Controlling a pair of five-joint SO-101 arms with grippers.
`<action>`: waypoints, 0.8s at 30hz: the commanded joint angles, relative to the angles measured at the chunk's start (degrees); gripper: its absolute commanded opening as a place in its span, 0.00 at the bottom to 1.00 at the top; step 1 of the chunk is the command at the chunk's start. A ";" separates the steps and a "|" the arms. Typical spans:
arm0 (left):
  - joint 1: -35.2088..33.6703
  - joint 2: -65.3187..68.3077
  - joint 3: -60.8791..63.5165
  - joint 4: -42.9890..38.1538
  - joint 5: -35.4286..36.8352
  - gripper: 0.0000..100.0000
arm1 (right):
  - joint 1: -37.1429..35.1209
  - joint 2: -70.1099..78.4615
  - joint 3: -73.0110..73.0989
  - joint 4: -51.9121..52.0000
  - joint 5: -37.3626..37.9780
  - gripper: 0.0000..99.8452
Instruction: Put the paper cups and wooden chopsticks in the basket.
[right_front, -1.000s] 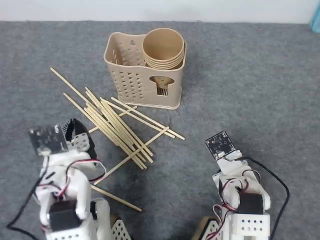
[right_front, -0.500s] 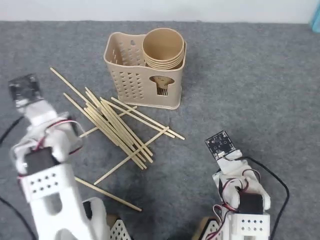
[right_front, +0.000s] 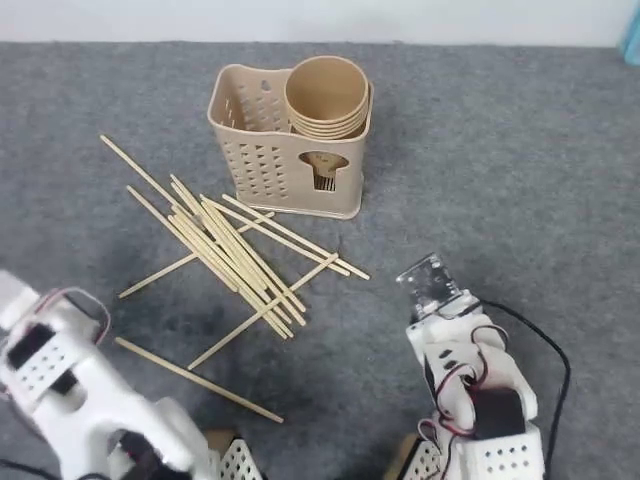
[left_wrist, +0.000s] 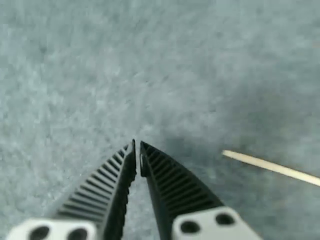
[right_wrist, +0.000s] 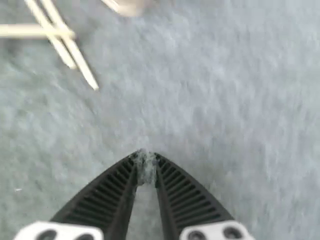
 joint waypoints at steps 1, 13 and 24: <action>-3.60 2.37 3.56 -8.79 -0.44 0.01 | -4.70 -0.48 -5.80 -1.63 2.20 0.01; -5.63 2.73 1.27 -9.23 8.62 0.01 | -22.55 25.27 -29.19 -1.71 0.26 0.15; -12.48 2.73 0.57 -12.84 10.90 0.01 | -48.48 70.37 -49.05 -22.81 -12.22 0.16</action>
